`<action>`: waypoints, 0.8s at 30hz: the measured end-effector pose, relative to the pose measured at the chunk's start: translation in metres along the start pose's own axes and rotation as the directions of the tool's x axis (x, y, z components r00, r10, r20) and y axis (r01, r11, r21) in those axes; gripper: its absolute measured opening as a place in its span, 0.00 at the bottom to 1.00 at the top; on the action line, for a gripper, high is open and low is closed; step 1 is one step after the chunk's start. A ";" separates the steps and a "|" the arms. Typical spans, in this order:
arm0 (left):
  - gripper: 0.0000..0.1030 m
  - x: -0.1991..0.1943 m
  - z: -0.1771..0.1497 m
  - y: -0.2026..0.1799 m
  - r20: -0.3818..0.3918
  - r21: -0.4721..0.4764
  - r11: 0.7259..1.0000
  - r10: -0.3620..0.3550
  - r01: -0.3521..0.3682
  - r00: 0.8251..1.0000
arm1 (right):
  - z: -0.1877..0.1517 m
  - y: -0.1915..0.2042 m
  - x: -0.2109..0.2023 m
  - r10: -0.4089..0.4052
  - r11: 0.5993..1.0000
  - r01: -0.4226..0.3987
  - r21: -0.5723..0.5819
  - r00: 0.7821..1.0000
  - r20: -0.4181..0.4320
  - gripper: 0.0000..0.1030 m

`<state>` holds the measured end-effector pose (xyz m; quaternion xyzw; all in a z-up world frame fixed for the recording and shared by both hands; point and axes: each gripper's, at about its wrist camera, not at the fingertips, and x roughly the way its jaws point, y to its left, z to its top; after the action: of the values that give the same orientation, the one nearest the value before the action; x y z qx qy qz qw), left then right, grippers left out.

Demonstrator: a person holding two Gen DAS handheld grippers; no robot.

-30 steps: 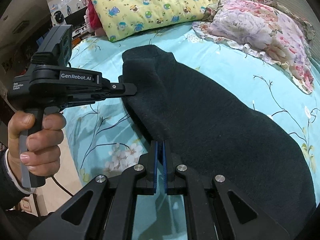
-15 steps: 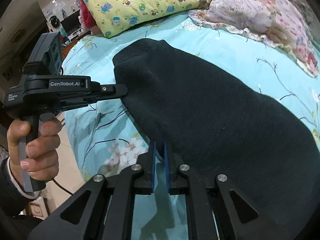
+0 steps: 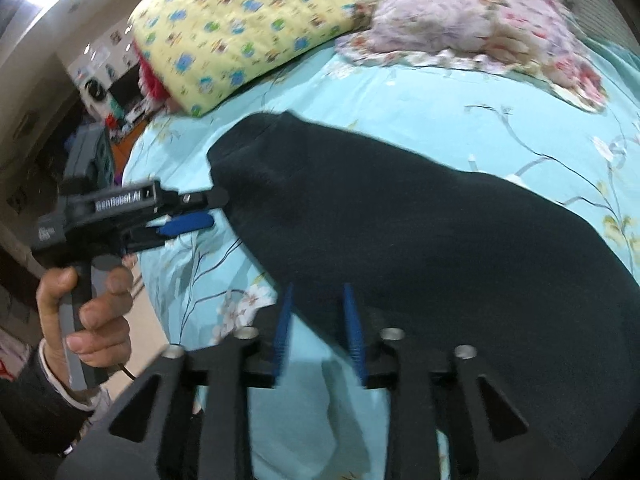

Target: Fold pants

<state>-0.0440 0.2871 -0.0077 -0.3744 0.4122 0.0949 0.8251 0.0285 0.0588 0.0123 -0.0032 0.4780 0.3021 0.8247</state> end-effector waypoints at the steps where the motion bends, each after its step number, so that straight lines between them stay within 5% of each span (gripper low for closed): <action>1: 0.57 0.001 0.000 0.000 -0.002 0.000 1.000 0.001 -0.001 1.000 | 0.001 -0.006 -0.005 -0.006 1.000 0.005 0.021 1.000 0.015 0.36; 14: 0.57 0.009 0.009 -0.005 -0.010 -0.003 1.000 0.009 -0.009 1.000 | 0.024 -0.074 -0.046 -0.087 0.982 0.066 0.176 0.990 0.114 0.36; 24: 0.58 0.015 0.014 0.001 -0.020 -0.024 0.999 0.032 -0.033 0.999 | 0.057 -0.104 -0.040 -0.111 0.978 0.088 0.189 0.987 0.115 0.36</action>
<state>-0.0261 0.2949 -0.0140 -0.3786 0.4250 0.1096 0.8149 0.1110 -0.0296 0.0456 0.0674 0.4506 0.2146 0.8639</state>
